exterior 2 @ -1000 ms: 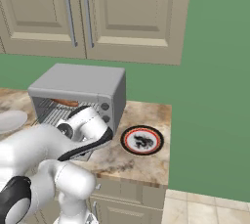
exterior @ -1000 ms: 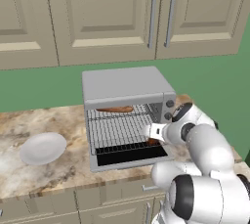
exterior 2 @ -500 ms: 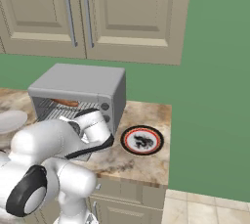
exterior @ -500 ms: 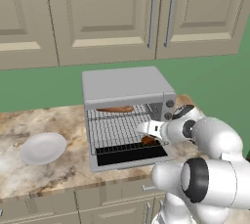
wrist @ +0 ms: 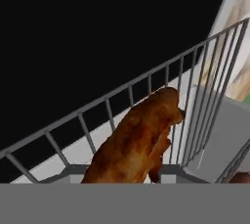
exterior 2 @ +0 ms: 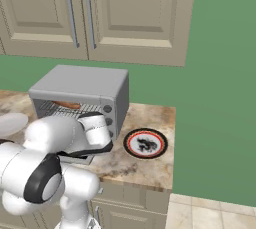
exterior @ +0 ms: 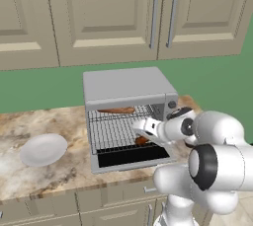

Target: Open the toaster oven door. Place the baguette on the top rack in the toaster oven and place the chicken drumstick on the bottom rack.

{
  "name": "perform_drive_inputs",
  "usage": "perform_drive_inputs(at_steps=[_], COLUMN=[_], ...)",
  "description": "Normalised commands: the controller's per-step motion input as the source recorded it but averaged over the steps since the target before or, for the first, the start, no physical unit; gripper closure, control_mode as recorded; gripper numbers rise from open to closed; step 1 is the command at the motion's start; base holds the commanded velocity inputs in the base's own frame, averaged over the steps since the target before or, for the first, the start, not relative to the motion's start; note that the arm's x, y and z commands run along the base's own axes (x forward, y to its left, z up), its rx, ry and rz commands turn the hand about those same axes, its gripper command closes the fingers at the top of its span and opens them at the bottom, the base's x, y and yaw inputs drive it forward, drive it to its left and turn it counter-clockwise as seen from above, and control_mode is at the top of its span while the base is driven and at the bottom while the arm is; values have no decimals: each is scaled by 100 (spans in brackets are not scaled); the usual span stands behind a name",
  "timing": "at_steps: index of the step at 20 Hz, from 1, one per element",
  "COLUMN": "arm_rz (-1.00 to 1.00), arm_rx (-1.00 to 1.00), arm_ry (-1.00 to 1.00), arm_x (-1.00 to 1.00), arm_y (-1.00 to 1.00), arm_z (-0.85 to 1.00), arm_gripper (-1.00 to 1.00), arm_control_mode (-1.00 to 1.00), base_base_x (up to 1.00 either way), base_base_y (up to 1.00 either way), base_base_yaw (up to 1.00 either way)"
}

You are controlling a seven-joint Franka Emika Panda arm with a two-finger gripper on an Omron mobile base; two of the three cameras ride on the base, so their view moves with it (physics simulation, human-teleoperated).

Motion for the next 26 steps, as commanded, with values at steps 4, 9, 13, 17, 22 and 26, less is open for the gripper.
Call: perform_drive_inputs(at_steps=[4, 9, 13, 17, 22, 26], arm_rz=[0, 0, 0, 0, 0, 0], arm_rx=[18, 12, 8, 8, 7, 1], arm_ry=[9, 11, 9, 4, 1, 2], arm_x=[7, 19, 14, -5, -25, -12], arm_y=[11, 16, 4, 0, 0, 0], arm_z=[27, 5, 0, 11, 44, 50], arm_gripper=[100, -100, -100, -100, -100, -100], arm_control_mode=[-100, -100, -100, -100, -100, -100], base_base_x=[0, 0, 0, 0, 0, 0], base_base_y=[0, 0, 0, 0, 0, 0], base_base_yaw=[0, 0, 0, 0, 0, 0])
